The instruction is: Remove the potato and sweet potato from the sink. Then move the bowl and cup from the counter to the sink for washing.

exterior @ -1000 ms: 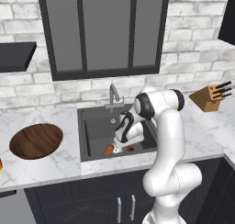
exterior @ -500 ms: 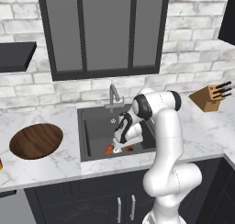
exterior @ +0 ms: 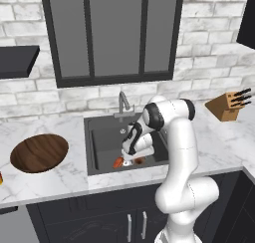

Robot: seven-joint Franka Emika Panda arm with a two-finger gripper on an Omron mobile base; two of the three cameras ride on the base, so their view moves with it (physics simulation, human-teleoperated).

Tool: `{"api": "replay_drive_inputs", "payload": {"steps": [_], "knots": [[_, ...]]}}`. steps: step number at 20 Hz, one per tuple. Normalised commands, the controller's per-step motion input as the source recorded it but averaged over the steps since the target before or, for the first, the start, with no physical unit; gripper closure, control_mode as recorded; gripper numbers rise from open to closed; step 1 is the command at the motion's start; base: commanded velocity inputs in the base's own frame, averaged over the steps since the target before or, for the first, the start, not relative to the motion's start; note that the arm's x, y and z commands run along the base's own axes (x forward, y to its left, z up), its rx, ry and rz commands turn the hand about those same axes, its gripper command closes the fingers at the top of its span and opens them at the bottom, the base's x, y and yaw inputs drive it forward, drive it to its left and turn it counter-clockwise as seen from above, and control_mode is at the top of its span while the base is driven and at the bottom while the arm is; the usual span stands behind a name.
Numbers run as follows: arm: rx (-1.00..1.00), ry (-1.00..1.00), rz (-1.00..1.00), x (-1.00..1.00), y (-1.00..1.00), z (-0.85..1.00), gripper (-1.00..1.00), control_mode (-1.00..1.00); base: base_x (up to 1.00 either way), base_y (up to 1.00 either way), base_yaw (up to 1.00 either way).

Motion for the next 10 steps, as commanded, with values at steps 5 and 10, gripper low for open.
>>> {"api": "replay_drive_inputs", "payload": {"steps": [5, 10], "knots": [[0.00, 0.08, -0.11, -0.04, 0.00, -0.15, 1.00, -1.00, 0.00, 0.00, 0.00], [0.00, 0.02, -0.15, -0.09, 0.00, -0.09, 1.00, -1.00, 0.00, 0.00, 0.00]]}}
